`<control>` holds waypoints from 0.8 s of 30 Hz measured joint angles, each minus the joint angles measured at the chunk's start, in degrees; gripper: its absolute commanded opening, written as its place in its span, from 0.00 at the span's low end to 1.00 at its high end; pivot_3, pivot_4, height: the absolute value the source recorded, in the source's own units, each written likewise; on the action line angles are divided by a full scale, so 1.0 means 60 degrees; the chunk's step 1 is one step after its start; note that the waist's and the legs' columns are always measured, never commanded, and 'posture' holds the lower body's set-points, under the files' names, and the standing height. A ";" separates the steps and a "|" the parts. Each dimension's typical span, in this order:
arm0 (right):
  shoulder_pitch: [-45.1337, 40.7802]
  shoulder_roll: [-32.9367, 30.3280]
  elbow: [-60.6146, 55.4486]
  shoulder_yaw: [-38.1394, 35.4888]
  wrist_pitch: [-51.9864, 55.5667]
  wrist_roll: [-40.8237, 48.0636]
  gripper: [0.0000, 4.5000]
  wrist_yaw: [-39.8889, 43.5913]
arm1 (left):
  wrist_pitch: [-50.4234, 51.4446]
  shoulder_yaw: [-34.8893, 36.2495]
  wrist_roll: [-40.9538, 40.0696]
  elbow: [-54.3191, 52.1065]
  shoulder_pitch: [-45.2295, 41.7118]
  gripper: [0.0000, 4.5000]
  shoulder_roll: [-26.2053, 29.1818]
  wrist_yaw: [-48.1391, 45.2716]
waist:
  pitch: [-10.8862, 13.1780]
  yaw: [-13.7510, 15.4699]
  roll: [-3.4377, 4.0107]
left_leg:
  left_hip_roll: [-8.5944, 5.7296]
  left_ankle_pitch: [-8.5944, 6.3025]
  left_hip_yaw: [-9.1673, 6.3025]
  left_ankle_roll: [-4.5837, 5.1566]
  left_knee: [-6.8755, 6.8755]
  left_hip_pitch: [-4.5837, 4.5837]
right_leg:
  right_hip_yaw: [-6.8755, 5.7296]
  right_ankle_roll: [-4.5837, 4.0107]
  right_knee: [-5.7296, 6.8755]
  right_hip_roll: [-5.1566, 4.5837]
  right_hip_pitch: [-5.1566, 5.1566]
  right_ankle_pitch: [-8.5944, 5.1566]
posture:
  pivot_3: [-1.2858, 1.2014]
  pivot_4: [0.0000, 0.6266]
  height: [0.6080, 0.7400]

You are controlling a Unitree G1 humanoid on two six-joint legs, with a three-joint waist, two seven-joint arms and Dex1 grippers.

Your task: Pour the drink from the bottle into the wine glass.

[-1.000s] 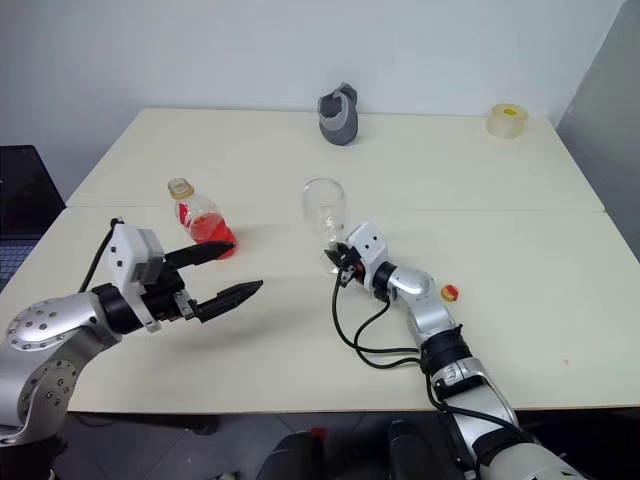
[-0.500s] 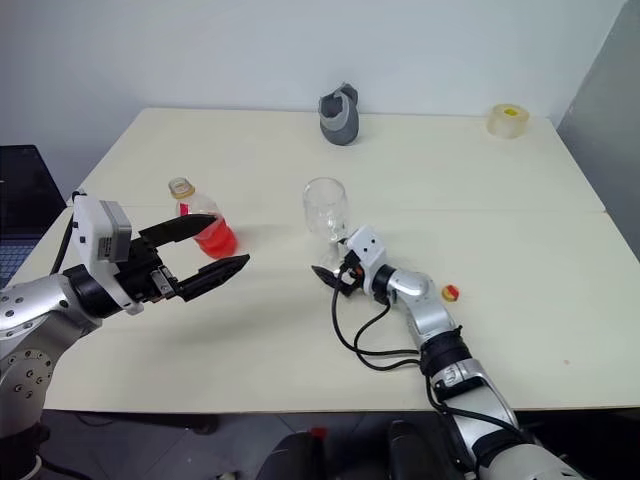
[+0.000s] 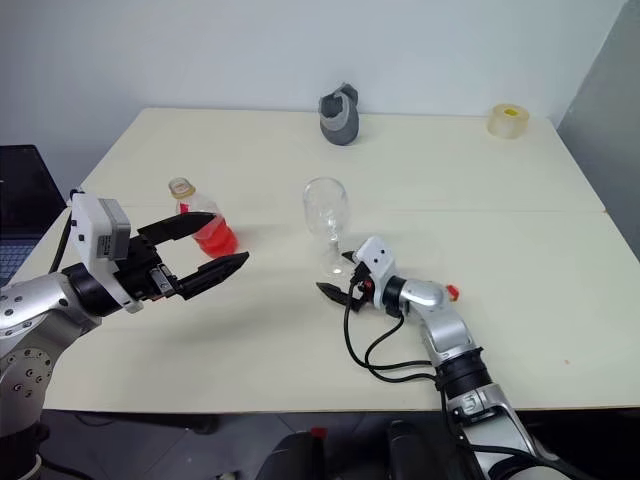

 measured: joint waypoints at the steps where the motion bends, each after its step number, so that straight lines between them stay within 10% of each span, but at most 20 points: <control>1: 0.0148 -0.0189 -0.0365 0.0049 0.0195 0.0127 1.00 0.0129 | -0.0050 -0.0012 0.0056 0.0007 0.0118 1.00 -0.0006 0.0005 | 0.0000 0.0007 0.0000 | 0.0001 0.0000 0.0000 0.0000 0.0000 0.0001 | 0.0000 0.0000 -0.0002 0.0000 0.0001 0.0000 | 0.52 0.24 1.00; 14: 0.1248 -0.2728 -0.5384 -0.0297 0.3002 0.1737 1.00 0.0851 | -0.2366 -0.0449 0.2470 0.1743 0.1219 1.00 -0.2761 0.2236 | -0.0007 0.0165 -0.0014 | -0.0002 -0.0001 -0.0015 0.0001 0.0009 -0.0003 | -0.0014 0.0000 -0.0010 -0.0002 0.0010 0.0000 | 0.52 0.24 1.00; 24: 0.1222 -0.2932 -0.6461 -0.0543 0.3949 0.2592 1.00 0.0382 | -0.3485 -0.0649 0.3940 0.4324 -0.0308 1.00 -0.3119 0.3570 | -0.0011 0.0183 -0.0023 | -0.0011 -0.0001 -0.0016 0.0001 0.0011 -0.0005 | -0.0020 0.0002 -0.0011 -0.0006 0.0016 0.0000 | 0.52 0.24 1.00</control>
